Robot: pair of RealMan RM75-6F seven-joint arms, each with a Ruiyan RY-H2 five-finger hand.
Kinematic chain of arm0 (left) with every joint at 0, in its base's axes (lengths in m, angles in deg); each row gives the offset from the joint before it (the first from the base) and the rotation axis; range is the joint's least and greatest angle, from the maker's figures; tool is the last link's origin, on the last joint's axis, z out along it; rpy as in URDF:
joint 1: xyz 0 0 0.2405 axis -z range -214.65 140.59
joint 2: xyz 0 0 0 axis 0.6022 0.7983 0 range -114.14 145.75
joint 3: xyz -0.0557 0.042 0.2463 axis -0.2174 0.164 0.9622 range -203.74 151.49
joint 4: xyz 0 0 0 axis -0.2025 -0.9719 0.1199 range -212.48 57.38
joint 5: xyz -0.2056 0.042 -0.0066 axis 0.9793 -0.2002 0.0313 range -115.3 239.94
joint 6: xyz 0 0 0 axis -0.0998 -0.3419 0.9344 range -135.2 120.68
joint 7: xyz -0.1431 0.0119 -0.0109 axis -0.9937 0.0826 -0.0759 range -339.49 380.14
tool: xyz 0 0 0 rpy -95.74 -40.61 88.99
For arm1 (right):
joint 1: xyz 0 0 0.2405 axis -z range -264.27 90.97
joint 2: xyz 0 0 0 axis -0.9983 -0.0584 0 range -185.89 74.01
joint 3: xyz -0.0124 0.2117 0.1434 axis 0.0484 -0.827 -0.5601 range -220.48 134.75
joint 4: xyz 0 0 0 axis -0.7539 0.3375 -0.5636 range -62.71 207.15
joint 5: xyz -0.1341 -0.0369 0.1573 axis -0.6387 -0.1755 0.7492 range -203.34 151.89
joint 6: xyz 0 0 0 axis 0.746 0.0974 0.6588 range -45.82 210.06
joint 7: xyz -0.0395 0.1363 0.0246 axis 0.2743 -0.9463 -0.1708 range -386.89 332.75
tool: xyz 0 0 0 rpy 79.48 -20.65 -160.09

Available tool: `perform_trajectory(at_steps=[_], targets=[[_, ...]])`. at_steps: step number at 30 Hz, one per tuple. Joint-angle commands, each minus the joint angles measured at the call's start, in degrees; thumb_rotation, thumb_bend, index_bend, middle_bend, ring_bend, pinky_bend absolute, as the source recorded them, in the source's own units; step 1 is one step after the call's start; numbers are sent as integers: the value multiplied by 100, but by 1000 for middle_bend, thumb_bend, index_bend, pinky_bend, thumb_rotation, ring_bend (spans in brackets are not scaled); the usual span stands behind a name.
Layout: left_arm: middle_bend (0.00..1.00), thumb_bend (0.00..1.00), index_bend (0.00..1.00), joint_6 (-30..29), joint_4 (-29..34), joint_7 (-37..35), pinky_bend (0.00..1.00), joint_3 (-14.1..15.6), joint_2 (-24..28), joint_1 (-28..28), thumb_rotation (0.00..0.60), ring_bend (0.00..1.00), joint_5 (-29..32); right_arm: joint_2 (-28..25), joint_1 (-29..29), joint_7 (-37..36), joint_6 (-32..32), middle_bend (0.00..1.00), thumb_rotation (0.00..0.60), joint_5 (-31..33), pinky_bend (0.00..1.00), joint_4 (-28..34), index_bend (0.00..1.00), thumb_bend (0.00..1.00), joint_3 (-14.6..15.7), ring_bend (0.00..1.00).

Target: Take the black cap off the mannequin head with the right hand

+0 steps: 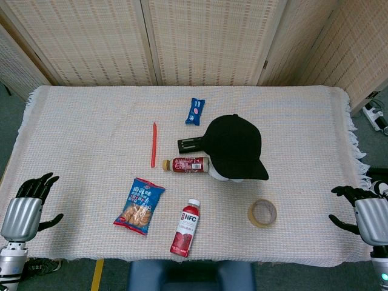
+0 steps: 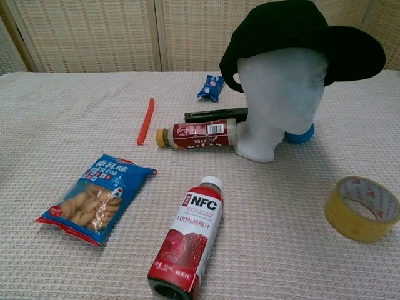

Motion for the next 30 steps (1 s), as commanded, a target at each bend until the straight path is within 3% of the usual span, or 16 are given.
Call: perform_trajectory(at_steps=[1, 12, 17, 22, 30], targets=[[160, 76, 189, 14, 0, 43, 194, 0, -10, 8, 600, 198, 14, 4, -15, 17, -48, 436, 600, -4, 521, -1, 376, 3, -13, 453], [160, 76, 188, 36, 35, 24, 194, 13, 25, -2, 600, 197, 36, 21, 19, -32, -17, 436, 600, -37, 581, 0, 375, 5, -67, 522], [160, 76, 188, 72, 63, 10, 194, 0, 57, 22, 600, 197, 46, 11, -76, 72, -53, 436, 600, -142, 777, 40, 370, 3, -148, 679], [160, 76, 188, 61, 79, -19, 194, -8, 81, 26, 600, 198, 33, 22, -382, 250, -167, 436, 600, -245, 861, 270, 358, 3, -415, 791], [160, 76, 188, 63, 94, -68, 194, 15, 129, -10, 600, 197, 72, 363, -957, 620, -582, 430, 600, -171, 870, 653, 339, 3, -820, 830]])
